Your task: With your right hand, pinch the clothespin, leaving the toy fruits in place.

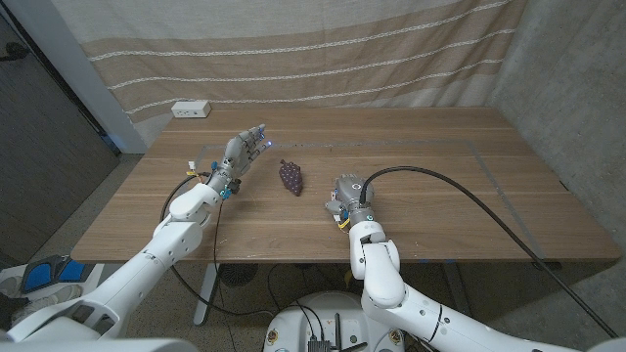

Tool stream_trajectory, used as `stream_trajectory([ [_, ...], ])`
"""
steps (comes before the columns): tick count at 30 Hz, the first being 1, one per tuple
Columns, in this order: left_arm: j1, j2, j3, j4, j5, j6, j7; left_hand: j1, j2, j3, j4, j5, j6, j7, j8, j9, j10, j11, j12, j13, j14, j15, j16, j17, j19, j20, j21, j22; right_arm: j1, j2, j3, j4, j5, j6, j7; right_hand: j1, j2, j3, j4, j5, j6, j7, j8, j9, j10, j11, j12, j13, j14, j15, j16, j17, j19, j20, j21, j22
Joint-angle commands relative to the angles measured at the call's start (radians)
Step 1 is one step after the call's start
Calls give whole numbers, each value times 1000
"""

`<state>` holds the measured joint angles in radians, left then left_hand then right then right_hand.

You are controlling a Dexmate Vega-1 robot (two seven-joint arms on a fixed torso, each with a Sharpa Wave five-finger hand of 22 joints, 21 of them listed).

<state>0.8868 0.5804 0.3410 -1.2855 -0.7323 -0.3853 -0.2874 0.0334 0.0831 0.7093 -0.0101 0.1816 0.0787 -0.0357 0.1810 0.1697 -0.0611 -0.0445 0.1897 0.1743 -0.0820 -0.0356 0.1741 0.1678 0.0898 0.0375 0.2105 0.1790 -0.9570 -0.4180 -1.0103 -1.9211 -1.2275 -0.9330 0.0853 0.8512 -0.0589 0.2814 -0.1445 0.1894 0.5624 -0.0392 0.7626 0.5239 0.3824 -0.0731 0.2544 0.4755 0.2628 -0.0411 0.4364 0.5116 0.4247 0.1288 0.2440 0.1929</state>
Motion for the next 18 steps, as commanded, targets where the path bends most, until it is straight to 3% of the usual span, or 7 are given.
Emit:
stream_trajectory([
  [1,11,10,-4,-21,2,5,8,-5,50,5,1,7,7,-2,-1,4,1,-3,3,3,1,-4,3,3,7,-1,0,5,17,11,-17,30,5,-26,10,-6,12,-2,4,7,-1,1,8,1,9,-3,-1,4,9,-30,0,4,6,1,-2,2],
  [15,14,19,-5,-36,3,8,7,-7,48,3,2,6,9,-3,0,4,0,-2,3,3,1,-3,3,3,7,-1,-1,5,39,11,-31,46,33,-42,14,15,21,2,-6,8,-3,-2,16,-7,7,0,-4,9,13,-33,2,6,10,-2,0,2],
  [18,16,23,-5,-39,4,10,10,-8,47,3,2,6,9,-2,0,4,0,-3,3,3,0,-4,3,3,7,-1,-1,5,47,32,-37,68,30,-77,19,17,22,2,-6,8,-2,-4,18,-8,7,0,-4,10,13,-33,2,6,11,-3,0,2],
])
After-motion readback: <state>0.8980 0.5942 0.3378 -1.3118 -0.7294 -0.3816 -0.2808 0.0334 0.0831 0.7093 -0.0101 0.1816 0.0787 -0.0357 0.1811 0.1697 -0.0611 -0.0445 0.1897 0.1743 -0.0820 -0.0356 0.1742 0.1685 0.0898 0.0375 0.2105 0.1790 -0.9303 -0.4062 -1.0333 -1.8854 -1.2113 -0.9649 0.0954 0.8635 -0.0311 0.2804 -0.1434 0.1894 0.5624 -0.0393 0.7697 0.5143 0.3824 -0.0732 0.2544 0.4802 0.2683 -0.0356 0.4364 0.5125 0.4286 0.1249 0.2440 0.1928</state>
